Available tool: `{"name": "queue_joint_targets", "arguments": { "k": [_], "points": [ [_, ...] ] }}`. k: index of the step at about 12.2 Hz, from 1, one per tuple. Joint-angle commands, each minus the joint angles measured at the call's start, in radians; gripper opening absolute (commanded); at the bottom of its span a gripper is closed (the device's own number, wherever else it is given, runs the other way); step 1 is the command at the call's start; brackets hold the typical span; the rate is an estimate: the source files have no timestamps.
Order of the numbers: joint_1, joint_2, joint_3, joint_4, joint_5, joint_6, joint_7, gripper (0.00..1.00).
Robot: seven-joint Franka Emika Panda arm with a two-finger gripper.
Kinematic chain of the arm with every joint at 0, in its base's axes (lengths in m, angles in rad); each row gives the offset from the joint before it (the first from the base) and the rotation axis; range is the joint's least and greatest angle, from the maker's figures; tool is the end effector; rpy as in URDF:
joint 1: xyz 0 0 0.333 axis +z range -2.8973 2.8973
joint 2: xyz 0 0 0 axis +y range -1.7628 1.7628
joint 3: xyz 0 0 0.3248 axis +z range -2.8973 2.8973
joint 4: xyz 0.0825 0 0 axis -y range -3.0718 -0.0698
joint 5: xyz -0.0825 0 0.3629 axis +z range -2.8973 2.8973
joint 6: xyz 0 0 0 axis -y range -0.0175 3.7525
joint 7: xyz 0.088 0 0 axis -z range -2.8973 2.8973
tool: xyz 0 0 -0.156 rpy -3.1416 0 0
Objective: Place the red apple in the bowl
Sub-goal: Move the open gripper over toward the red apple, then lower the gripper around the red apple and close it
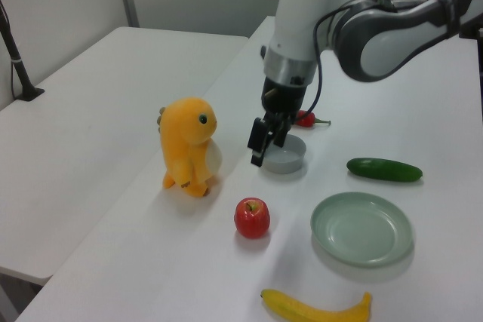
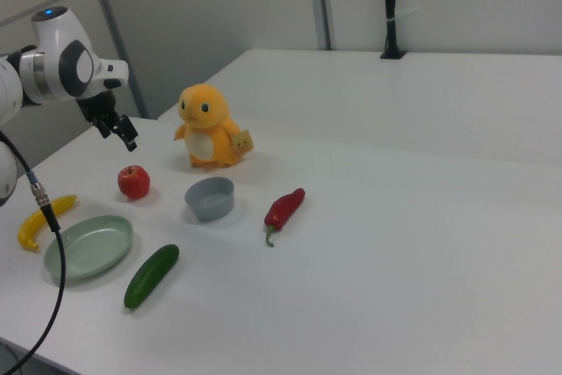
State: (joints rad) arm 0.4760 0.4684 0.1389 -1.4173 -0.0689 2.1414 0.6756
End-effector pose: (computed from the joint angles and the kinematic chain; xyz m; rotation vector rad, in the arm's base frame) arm 0.5967 0.3943 0.4254 -2.9697 0.0802 -0.3126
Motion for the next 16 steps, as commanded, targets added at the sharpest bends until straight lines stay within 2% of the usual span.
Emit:
{"name": "queue_joint_targets", "arguments": {
  "k": [1,4,6,8,9,13,16],
  "points": [
    [0.024,0.09,-0.008,0.07,-0.046,0.07,0.013,1.0],
    [0.039,0.125,-0.008,0.067,-0.089,0.11,0.01,1.0],
    [0.052,0.144,-0.007,0.063,-0.132,0.121,-0.042,1.0],
    [0.053,0.144,-0.007,0.052,-0.147,0.112,-0.254,1.0],
    [0.053,0.154,-0.007,0.052,-0.147,0.107,-0.311,1.0],
    [0.065,0.208,-0.007,0.064,-0.155,0.123,-0.337,1.0],
    [0.067,0.214,-0.007,0.075,-0.155,0.132,-0.338,1.0]
  ]
}}
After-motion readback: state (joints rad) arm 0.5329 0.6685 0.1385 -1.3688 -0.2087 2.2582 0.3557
